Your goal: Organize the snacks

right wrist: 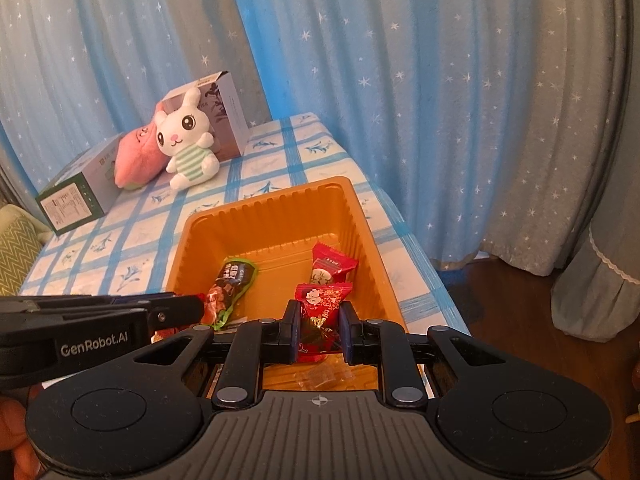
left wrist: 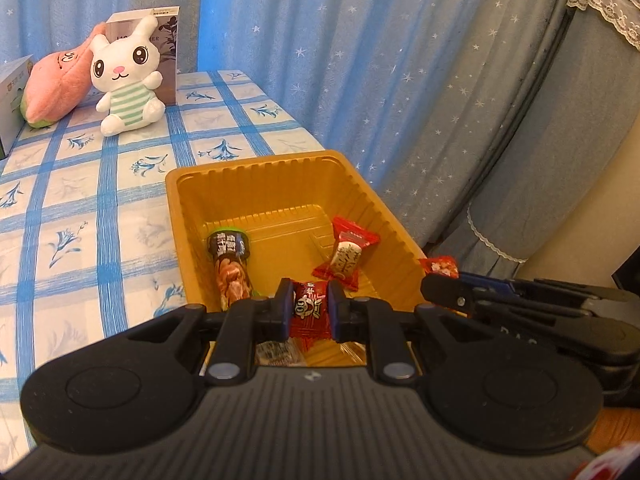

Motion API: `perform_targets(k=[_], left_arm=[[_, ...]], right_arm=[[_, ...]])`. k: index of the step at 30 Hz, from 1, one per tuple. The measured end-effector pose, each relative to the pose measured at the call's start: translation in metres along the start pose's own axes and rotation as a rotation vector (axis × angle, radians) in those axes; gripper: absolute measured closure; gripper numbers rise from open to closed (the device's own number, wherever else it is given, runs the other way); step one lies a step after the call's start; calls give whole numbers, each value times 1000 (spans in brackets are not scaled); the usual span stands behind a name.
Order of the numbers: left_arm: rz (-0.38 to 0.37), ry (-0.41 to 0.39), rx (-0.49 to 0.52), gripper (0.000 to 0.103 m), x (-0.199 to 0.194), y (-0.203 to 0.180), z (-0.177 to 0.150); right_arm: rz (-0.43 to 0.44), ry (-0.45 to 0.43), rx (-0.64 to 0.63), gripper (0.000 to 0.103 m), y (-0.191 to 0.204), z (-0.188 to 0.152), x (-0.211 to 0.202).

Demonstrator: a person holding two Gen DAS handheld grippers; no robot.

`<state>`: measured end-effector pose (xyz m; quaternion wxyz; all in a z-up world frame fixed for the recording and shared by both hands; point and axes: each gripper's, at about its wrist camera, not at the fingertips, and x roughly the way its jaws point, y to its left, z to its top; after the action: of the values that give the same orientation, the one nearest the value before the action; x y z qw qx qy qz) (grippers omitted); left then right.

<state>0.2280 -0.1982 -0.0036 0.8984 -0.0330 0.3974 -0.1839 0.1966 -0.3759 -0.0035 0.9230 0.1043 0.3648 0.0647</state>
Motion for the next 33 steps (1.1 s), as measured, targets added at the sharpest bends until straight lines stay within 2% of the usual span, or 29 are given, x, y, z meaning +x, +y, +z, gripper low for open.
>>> perform_targets(k=[12, 14, 15, 17, 21, 24, 33], left_arm=[[-4, 9, -12, 86, 25, 11, 23], [-19, 15, -20, 82, 31, 13, 26], [-27, 14, -29, 71, 32, 15, 27], [-28, 1, -49, 64, 31, 19, 26], [16, -5, -39, 64, 23, 24, 18], [53, -14, -31, 60, 13, 29, 9], [106, -30, -18, 53, -12, 42, -6]], right_arm=[[-5, 19, -5, 83, -2, 11, 18], [-5, 22, -3, 83, -3, 11, 19], [-6, 22, -3, 83, -3, 11, 19], [-7, 23, -1, 83, -3, 11, 18], [-7, 26, 0, 83, -3, 11, 19], [-2, 27, 1, 83, -1, 11, 19], [27, 30, -8, 83, 11, 17, 22]])
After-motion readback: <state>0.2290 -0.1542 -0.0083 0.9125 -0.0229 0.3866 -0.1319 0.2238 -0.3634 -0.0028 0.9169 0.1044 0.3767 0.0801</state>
